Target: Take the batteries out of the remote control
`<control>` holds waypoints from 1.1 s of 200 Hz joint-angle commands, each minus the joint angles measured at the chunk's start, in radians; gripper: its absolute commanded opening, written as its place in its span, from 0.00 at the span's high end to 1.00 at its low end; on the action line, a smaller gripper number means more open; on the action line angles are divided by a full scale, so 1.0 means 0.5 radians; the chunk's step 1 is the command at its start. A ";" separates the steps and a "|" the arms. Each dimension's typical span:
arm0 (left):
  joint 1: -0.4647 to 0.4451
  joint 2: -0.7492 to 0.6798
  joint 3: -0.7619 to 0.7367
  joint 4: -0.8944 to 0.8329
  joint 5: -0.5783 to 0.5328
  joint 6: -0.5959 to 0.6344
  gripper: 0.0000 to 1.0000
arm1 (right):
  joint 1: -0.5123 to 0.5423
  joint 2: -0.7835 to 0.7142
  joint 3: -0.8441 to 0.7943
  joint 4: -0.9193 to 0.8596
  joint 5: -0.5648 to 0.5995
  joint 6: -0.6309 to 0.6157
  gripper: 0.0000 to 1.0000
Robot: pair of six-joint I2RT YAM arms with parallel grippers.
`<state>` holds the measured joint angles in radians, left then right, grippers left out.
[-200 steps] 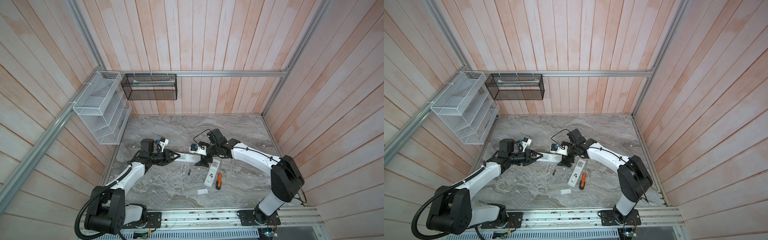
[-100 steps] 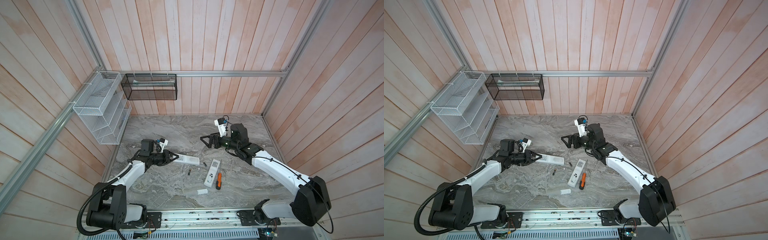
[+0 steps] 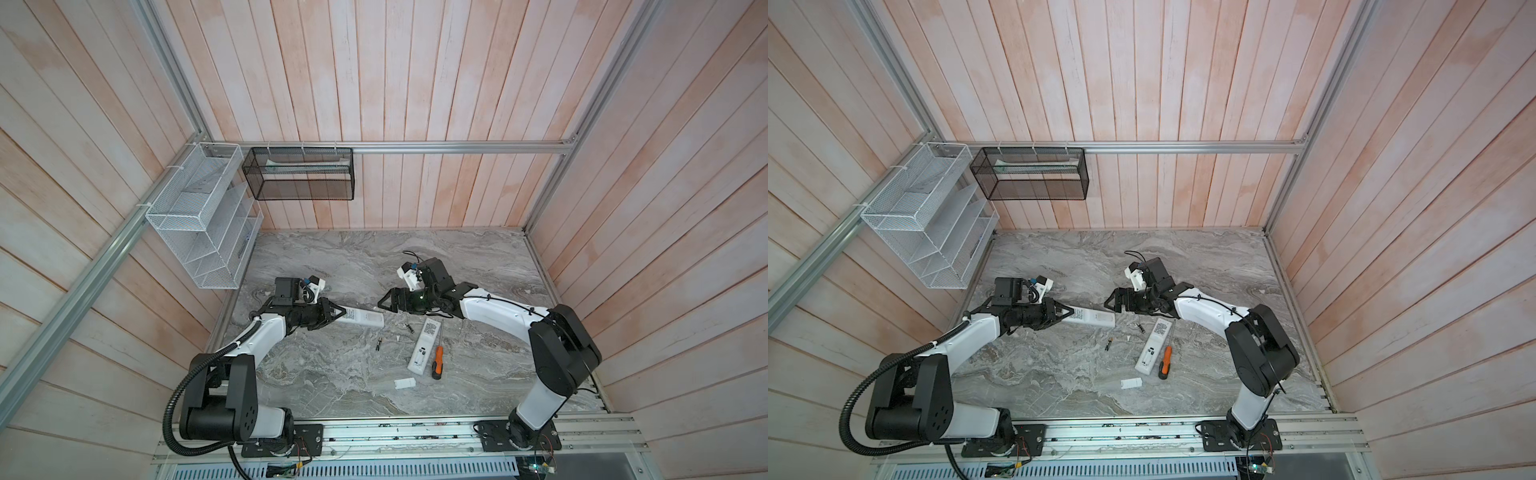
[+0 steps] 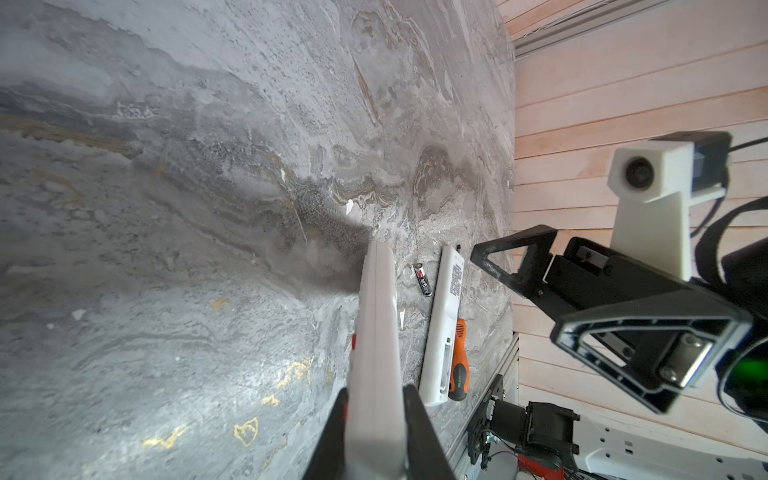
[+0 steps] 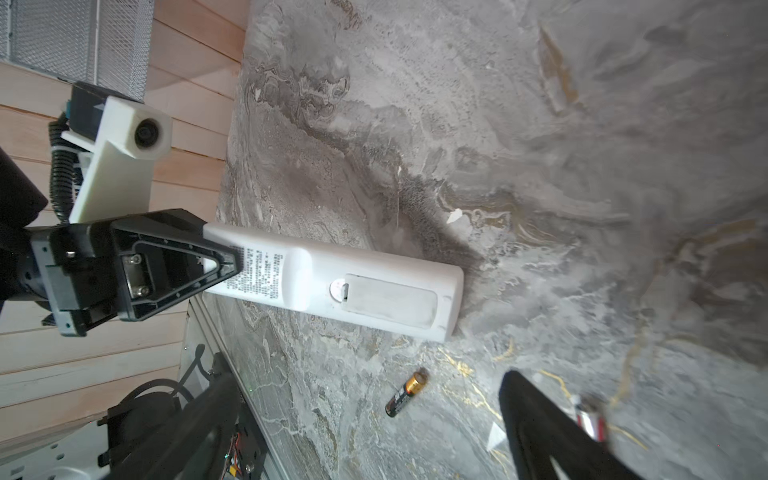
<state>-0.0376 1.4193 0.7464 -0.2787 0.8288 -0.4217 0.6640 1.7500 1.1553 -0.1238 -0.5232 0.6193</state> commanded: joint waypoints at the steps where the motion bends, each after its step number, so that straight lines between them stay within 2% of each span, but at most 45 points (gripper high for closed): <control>1: 0.018 0.014 0.049 -0.047 -0.065 0.077 0.97 | 0.027 0.121 0.120 -0.118 -0.035 0.037 0.04; 46: 0.023 -0.004 0.041 -0.069 -0.085 0.089 0.97 | 0.101 0.292 0.257 -0.195 -0.016 0.070 0.06; 127: 0.023 0.009 0.035 -0.051 -0.046 0.080 0.97 | 0.169 0.429 0.298 -0.147 -0.008 0.169 0.05; 169: 0.023 0.012 0.035 -0.044 -0.027 0.078 0.97 | 0.170 0.478 0.327 -0.167 0.023 0.197 0.12; 220: 0.023 0.013 0.029 -0.033 -0.011 0.071 0.97 | 0.184 0.516 0.347 -0.167 0.063 0.230 0.15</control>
<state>-0.0307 1.4193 0.7483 -0.2886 0.8330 -0.4107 0.7456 1.9854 1.2961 -0.1883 -0.5148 0.7162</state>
